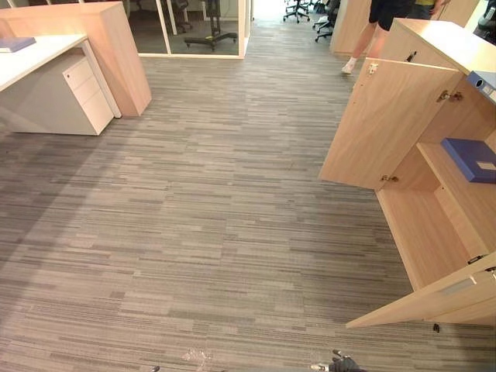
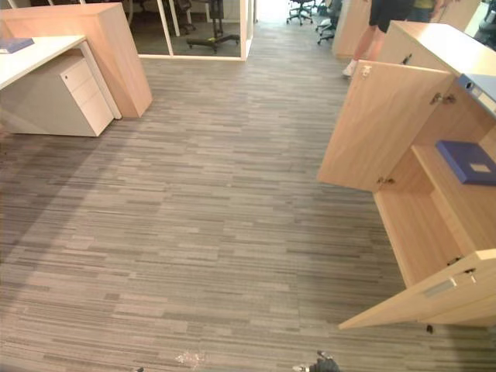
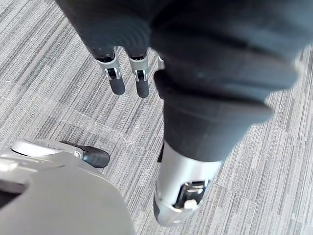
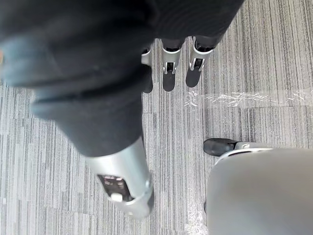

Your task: Walk over to the cabinet, pick up the folder, carry it to the office cabinet, place the folder inside the office cabinet, then close the office cabinet door

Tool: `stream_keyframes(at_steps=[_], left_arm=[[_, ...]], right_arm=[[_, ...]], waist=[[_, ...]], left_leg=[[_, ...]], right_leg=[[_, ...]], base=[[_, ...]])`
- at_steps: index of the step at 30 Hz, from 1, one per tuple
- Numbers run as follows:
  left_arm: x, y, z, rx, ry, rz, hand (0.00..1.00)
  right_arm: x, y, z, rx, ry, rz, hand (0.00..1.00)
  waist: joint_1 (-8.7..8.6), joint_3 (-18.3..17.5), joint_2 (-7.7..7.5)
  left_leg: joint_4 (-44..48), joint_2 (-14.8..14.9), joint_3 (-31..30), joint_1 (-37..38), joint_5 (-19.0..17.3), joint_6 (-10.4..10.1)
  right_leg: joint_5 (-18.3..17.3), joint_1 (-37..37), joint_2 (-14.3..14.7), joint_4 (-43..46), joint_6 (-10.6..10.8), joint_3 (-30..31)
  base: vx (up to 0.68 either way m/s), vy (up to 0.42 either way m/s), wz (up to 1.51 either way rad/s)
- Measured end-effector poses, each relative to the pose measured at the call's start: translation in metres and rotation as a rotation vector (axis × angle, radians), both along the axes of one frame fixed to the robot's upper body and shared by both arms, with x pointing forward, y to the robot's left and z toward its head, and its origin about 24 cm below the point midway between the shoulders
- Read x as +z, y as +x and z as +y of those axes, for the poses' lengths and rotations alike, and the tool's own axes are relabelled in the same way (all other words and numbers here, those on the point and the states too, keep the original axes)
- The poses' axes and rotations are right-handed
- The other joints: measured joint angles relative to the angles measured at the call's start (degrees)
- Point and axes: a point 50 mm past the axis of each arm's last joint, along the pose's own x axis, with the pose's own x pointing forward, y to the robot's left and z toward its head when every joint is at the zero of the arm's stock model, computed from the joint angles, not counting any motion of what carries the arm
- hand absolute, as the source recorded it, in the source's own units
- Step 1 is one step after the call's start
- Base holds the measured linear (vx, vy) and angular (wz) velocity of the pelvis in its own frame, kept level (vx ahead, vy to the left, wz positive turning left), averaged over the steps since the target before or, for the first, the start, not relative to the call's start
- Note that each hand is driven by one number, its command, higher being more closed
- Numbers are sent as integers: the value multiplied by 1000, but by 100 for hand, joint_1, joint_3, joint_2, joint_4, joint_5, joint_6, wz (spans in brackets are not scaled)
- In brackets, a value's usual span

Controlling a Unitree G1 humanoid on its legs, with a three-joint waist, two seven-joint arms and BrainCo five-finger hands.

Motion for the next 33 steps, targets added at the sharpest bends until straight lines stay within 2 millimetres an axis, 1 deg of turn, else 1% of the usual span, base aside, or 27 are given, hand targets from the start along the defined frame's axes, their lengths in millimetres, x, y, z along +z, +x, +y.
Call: stream_keyframes(at_steps=[2, 6, 8, 18, 21, 27, 28, 29, 30, 31, 32, 33], left_arm=[[0, 3, -1, 18, -14, -15, 0], [1, 5, -2, 41, -34, -39, 0], [1, 5, -3, 52, -42, -45, 0], [1, 5, -3, 45, -37, -44, 0], [1, 6, -2, 21, -27, -43, 0], [1, 6, -1, 34, -25, -45, 0], [1, 6, -1, 36, -24, -47, 0], [2, 7, 1, 41, -21, -53, 0], [2, 9, 1, 47, -19, -63, 0], [4, 15, 0, 52, -21, -86, 0], [4, 18, 0, 59, -22, -100, 0], [5, 20, 0, 66, -22, -109, 0]], right_arm=[[0, 4, 3, 2, 9, -10, 0], [-1, 10, 21, 4, 60, -22, 0], [-1, 10, 23, 10, 73, -25, 0], [-1, 10, 24, 10, 82, -26, 0], [-1, 11, 24, 1, 88, -27, 0], [-1, 11, 26, 6, 90, -33, 0], [-1, 12, 26, 6, 91, -34, 0], [-1, 13, 26, 8, 91, -39, 0], [0, 15, 26, 10, 91, -44, 0], [1, 21, 23, 16, 82, -58, 0], [3, 27, 22, 24, 76, -71, 0], [3, 28, 22, 28, 74, -72, 0]], waist=[[10, 30, 0], [30, 33, -4], [32, 39, -14], [29, 48, -26], [27, 50, -29], [21, 69, -59], [21, 82, -77], [23, 128, -99], [23, 178, -75], [26, 366, -5], [42, 482, 52], [51, 559, 53]], left_leg=[[-21, 0, 20, 72, -2, -3], [-77, -8, 62, 165, 0, -10], [-82, -31, 70, 169, 8, 1], [-189, -119, 78, 210, 58, 76], [-199, -146, 78, 214, 60, 79], [-164, -154, 95, 196, 48, 80], [-35, -155, 94, 133, -23, 82], [421, -155, 91, -87, -253, 83], [852, -136, 92, -281, -465, 56], [1904, 6, 107, -727, -980, -23], [2475, 121, 106, -951, -1194, -149], [2831, 190, 110, -1111, -1284, -267]], right_leg=[[-4, 56, -6, -4, 85, 0], [-14, 104, -17, 1, 103, 0], [-15, 102, -40, 5, 102, 0], [-13, 87, -120, 10, 97, 0], [-13, 87, -144, 3, 96, 0], [-12, 87, -151, 5, 95, 1], [-13, 77, -156, 14, 94, 0], [-14, 60, -173, 48, 92, -1], [-18, 61, -172, 76, 86, -4], [-71, 68, -76, 161, -10, -6], [-119, 72, 8, 211, -84, -8], [-139, 80, 56, 229, -116, -10]], base=[[3, 9, -3], [-22, 2, -5], [-40, 3, -3], [-3, 1, 0], [0, 0, 0], [-6, -2, 0], [0, 0, 0], [0, 0, 0], [-49, -2, -1], [-66, -1, -1], [-110, 2, -1], [-92, -1, 0]])
